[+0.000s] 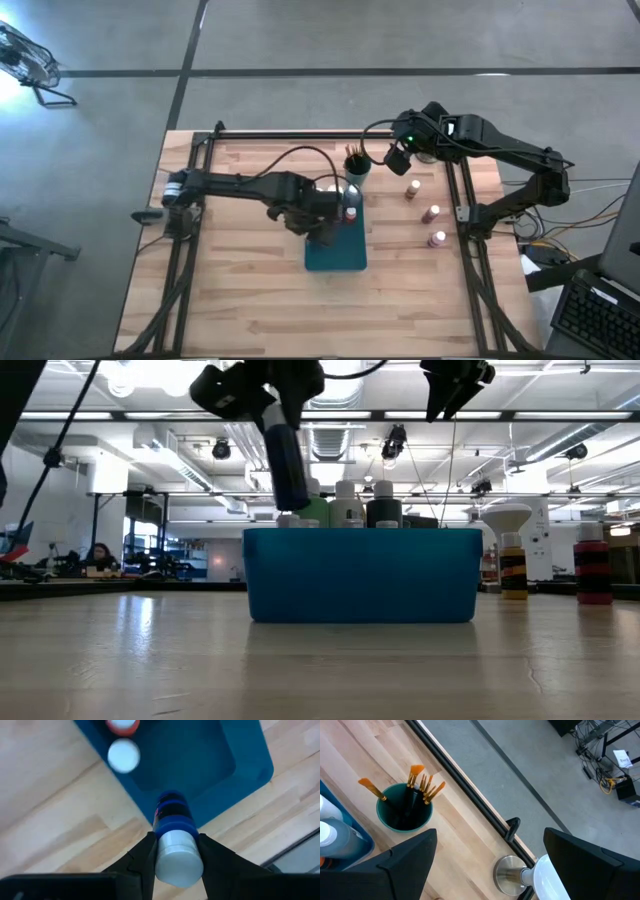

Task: Pick & Place Paint Supplies
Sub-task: Put the small blue paint bottle into the blue bin

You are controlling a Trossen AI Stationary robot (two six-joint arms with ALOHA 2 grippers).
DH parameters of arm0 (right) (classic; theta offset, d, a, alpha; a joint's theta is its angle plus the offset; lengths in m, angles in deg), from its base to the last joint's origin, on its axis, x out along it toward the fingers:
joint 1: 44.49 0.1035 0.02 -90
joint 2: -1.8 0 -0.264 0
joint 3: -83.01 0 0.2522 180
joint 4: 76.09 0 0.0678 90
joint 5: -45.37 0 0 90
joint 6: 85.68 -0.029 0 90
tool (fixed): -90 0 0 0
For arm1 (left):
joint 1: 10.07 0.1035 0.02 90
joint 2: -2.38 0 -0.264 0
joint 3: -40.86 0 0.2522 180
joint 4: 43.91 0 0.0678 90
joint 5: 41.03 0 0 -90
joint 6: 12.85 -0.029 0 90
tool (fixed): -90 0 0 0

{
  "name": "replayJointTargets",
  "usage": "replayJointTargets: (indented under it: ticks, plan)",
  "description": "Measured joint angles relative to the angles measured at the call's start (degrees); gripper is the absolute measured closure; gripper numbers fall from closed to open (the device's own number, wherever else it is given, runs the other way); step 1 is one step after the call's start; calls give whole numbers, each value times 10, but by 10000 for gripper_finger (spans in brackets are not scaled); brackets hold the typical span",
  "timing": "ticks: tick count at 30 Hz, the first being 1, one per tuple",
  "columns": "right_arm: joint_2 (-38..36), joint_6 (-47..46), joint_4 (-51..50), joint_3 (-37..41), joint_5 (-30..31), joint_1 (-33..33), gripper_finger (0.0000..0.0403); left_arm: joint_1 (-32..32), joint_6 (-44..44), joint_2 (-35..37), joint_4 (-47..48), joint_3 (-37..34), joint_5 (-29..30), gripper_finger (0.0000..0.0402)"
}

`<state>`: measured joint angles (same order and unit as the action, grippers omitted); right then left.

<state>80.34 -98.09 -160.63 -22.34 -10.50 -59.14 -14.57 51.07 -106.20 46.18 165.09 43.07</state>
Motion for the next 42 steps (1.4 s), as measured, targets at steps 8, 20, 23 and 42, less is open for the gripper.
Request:
replayJointTargets:
  ticks: [8,20,23,42]
  plan:
    - [0,0,0,0,0,0,39,12,-56,-43,2,18,-1,277]
    - [0,0,7,0,0,0,39,13,-58,-88,-3,18,0,277]
    - [0,0,8,0,0,0,39,13,-49,-101,-3,18,-1,277]
    - [0,0,9,0,0,0,39,13,-19,-125,2,16,17,277]
